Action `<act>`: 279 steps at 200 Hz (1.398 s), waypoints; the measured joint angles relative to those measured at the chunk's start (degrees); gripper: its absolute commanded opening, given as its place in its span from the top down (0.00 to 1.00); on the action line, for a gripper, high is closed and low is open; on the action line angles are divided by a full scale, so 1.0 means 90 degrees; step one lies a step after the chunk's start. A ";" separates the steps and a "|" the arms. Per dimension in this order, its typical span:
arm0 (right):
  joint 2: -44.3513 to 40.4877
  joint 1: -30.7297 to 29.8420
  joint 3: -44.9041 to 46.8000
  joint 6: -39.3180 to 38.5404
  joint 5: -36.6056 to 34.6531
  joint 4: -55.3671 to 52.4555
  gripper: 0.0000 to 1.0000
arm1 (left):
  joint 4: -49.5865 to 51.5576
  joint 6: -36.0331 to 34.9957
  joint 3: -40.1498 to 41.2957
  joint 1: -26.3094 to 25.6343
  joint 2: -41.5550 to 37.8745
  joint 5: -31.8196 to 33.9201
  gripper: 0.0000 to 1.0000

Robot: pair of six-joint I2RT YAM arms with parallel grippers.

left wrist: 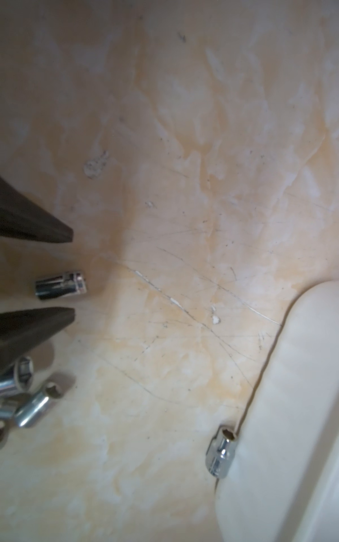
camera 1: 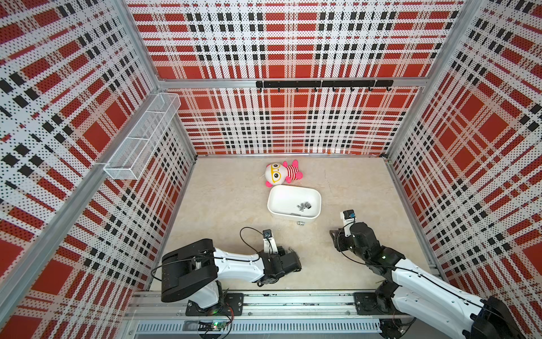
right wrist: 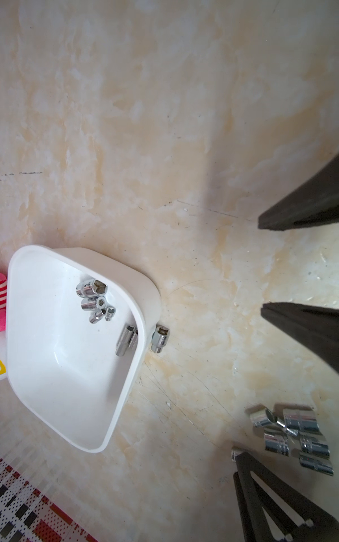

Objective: Put the socket on the desktop into the storage box
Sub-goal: Pick up the socket head from the center of the board.

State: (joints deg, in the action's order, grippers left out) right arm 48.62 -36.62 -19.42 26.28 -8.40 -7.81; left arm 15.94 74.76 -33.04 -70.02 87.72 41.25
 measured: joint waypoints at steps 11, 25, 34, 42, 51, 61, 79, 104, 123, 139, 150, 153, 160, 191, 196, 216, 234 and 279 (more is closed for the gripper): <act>0.0022 0.0000 0.0000 0.0000 0.0000 0.0000 0.54 | -0.0019 -0.0002 0.0002 0.0032 0.0012 -0.0029 0.58; 0.0039 0.0000 0.0000 0.0000 0.0000 -0.0002 0.54 | -0.0066 -0.0007 0.0017 0.0049 0.0012 -0.0039 0.59; 0.0039 0.0000 -0.0002 -0.0002 0.0000 -0.0002 0.54 | -0.0097 -0.0007 0.0034 0.0051 0.0012 -0.0046 0.60; 0.0039 0.0000 0.0000 0.0000 0.0002 -0.0002 0.54 | -0.0112 -0.0012 0.0039 0.0051 0.0012 -0.0051 0.60; 0.0039 -0.0002 0.0000 0.0000 0.0002 -0.0002 0.54 | -0.0134 -0.0019 0.0041 0.0051 0.0012 -0.0056 0.61; 0.0039 -0.0002 0.0000 0.0000 0.0002 0.0000 0.54 | -0.0168 -0.0022 0.0049 0.0051 0.0012 -0.0066 0.65; 0.0041 0.0000 0.0000 0.0000 0.0002 0.0000 0.54 | -0.0248 -0.0032 0.0085 0.0051 0.0012 -0.0078 0.69; 0.0080 0.0000 0.0000 -0.0002 0.0012 -0.0002 0.54 | -0.0321 -0.0041 0.0112 0.0049 0.0012 -0.0068 0.73; 0.0083 -0.0002 -0.0002 0.0000 0.0027 0.0000 0.54 | -0.0350 -0.0041 0.0114 0.0051 0.0015 -0.0087 0.75; 0.0085 0.0000 -0.0002 0.0000 0.0027 0.0000 0.53 | -0.0379 -0.0044 0.0114 0.0051 0.0034 -0.0080 0.75; 0.0087 0.0000 0.0000 -0.0002 0.0029 0.0000 0.53 | -0.0418 -0.0044 0.0112 0.0051 0.0056 -0.0070 0.75; 0.0087 0.0000 0.0000 0.0000 0.0029 0.0000 0.53 | -0.0425 -0.0046 0.0112 0.0051 0.0058 -0.0066 0.76; 0.0087 0.0000 -0.0002 -0.0002 0.0029 0.0000 0.53 | -0.0442 -0.0046 0.0112 0.0051 0.0073 -0.0053 0.77; 0.0107 0.0000 -0.0002 -0.0002 0.0034 0.0000 0.54 | -0.0517 -0.0053 0.0109 0.0051 0.0153 -0.0019 0.79; 0.0109 -0.0002 -0.0002 -0.0002 0.0034 0.0000 0.54 | -0.0527 -0.0053 0.0109 0.0051 0.0160 -0.0012 0.79; 0.0109 -0.0002 -0.0002 -0.0002 0.0049 0.0000 0.54 | -0.0566 -0.0061 0.0092 0.0049 0.0199 0.0007 0.79; 0.0109 -0.0002 -0.0002 -0.0002 0.0053 0.0000 0.54 | -0.0590 -0.0085 0.0080 0.0049 0.0223 0.0019 0.83; 0.0112 -0.0002 -0.0002 -0.0002 0.0053 -0.0002 0.54 | -0.0602 -0.0233 0.0053 0.0049 0.0223 -0.0017 0.90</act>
State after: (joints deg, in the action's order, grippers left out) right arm 49.63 -36.64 -19.44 26.26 -7.92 -7.84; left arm 10.52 72.66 -32.56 -69.58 89.73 41.10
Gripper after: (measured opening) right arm 0.463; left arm 0.179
